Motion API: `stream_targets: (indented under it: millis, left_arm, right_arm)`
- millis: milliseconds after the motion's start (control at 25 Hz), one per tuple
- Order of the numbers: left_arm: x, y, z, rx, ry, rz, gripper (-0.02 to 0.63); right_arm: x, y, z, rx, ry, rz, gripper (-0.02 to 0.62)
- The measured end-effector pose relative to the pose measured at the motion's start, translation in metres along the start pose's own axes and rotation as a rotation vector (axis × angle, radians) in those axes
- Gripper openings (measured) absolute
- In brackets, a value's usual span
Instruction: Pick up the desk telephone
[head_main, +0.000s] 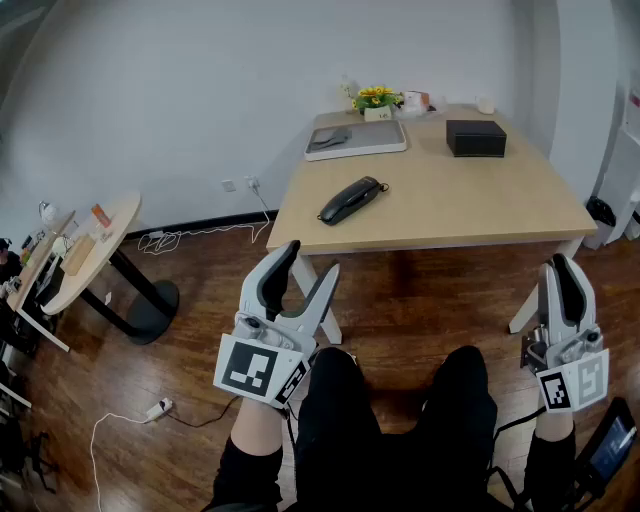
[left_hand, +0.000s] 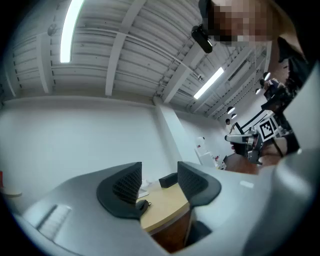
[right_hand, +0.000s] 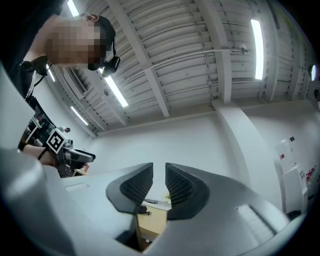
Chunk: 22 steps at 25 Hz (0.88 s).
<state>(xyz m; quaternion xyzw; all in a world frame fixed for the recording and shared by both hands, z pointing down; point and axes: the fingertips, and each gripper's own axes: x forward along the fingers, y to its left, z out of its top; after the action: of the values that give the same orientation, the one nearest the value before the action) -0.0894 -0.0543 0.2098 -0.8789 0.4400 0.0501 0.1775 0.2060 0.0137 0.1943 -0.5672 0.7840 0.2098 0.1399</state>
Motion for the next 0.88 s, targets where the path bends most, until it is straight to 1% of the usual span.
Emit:
stream_targets:
  millis: [240,400,520,640,760,840,880]
  left_arm:
    - [0.055,0.029,-0.036,0.0,0.034,-0.02,0.216]
    - [0.083,0.047,-0.056,0.006,0.06,-0.022,0.217]
    - [0.105,0.061,-0.072,0.012,0.095,-0.041,0.224]
    - [0.128,0.075,-0.096,0.016,0.152,-0.068,0.232]
    - [0.155,0.088,-0.127,0.012,0.219,-0.09,0.236]
    - [0.177,0.093,-0.159,0.008,0.308,-0.12,0.25]
    - [0.189,0.094,-0.178,0.011,0.375,-0.142,0.253]
  right_arm:
    - [0.051,-0.023,-0.042,0.027,0.01,-0.003,0.067]
    - [0.083,-0.035,-0.057,0.041,-0.001,-0.002,0.063]
    - [0.107,-0.04,-0.067,0.041,-0.015,0.002,0.06]
    - [0.128,-0.043,-0.08,0.042,-0.013,0.009,0.06]
    - [0.145,-0.049,-0.1,0.052,0.014,0.008,0.06]
    - [0.153,-0.055,-0.115,0.06,0.035,0.008,0.06]
    - [0.156,-0.057,-0.122,0.066,0.044,0.009,0.06]
